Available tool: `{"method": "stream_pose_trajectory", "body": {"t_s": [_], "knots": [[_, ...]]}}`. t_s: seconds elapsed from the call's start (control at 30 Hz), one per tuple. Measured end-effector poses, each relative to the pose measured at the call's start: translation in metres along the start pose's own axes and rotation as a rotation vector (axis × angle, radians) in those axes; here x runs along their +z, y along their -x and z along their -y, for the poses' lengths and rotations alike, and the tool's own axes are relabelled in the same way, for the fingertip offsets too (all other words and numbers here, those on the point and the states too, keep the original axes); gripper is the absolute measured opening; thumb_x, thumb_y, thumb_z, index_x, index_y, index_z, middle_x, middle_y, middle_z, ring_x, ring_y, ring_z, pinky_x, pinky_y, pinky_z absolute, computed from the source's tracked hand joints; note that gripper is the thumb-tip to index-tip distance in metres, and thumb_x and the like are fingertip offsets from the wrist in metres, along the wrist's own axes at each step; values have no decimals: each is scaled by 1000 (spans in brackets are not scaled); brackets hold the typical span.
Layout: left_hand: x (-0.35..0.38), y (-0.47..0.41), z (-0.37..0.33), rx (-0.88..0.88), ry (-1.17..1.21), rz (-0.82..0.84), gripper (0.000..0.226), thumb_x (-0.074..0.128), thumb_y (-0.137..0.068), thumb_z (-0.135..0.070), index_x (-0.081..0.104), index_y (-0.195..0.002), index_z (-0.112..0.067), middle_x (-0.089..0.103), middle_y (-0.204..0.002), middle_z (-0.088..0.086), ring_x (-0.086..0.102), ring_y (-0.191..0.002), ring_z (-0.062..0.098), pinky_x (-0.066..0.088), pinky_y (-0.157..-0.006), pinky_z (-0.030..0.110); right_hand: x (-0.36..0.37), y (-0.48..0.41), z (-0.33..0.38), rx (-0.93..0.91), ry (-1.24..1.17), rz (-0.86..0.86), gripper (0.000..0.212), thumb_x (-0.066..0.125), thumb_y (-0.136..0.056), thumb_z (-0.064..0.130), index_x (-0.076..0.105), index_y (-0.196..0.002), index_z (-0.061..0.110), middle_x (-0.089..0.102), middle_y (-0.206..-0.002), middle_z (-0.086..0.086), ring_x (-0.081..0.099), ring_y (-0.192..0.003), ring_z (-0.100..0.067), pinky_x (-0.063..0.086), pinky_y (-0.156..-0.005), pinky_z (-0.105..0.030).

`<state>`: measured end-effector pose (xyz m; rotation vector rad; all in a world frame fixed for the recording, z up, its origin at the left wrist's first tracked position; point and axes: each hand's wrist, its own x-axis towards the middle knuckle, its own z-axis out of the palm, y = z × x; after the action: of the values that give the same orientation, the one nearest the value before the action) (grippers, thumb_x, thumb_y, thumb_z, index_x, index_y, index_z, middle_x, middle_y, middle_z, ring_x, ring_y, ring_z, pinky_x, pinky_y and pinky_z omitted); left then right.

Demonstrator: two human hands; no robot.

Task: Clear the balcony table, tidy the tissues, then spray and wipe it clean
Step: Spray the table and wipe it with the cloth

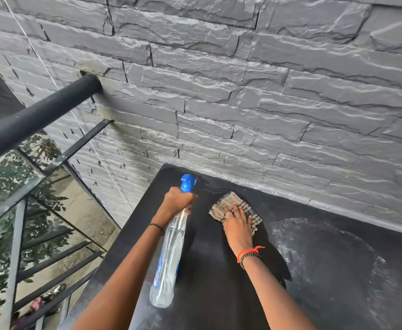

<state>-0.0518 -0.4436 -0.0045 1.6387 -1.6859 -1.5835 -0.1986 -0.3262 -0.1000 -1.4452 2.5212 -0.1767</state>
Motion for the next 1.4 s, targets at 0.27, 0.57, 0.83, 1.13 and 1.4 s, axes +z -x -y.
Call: {"method": "stream_pose_trajectory", "body": {"t_s": [0.27, 0.57, 0.83, 1.13, 1.4], "knots": [[17, -4, -34, 32, -170, 7, 29, 61, -77, -17, 55, -48, -12, 53, -37, -3, 51, -49, 11, 39, -46, 15, 0, 7, -9, 22, 9, 2, 51, 38, -99, 24, 26, -148, 23, 20, -157, -6, 15, -145, -24, 15, -116, -49], [34, -13, -49, 94, -188, 70, 28, 63, -77, -19, 55, -51, -11, 54, -39, -4, 49, -48, 10, 38, -44, 11, 1, 7, -10, 34, -3, 0, 50, 39, -99, 24, 28, -147, 22, 18, -157, -6, 13, -145, -23, 11, -116, -50], [-5, -31, -29, 145, -51, 24, 18, 62, -58, -24, 58, -56, -7, 58, -51, 8, 56, -47, 22, 50, -60, 35, 2, -32, 10, 11, 2, -4, 50, 38, -99, 24, 27, -148, 22, 17, -158, -6, 11, -145, -24, 12, -116, -53], [-64, -45, 4, 93, 3, -99, 19, 63, -58, -25, 55, -49, -11, 56, -47, 7, 51, -49, 23, 43, -59, 34, 20, -105, 123, -194, -12, 89, 46, 31, -99, 12, 33, -144, 20, 16, -157, -11, 11, -145, -28, 11, -113, -60], [-74, -51, 8, 55, 33, -152, 16, 65, -76, -12, 57, -65, -4, 56, -52, 5, 47, -32, 7, 36, -36, 15, 9, -148, 170, -413, 103, 200, 49, 31, -99, 40, 27, -147, 30, 12, -159, -3, 11, -145, -24, 16, -114, -52]]}}
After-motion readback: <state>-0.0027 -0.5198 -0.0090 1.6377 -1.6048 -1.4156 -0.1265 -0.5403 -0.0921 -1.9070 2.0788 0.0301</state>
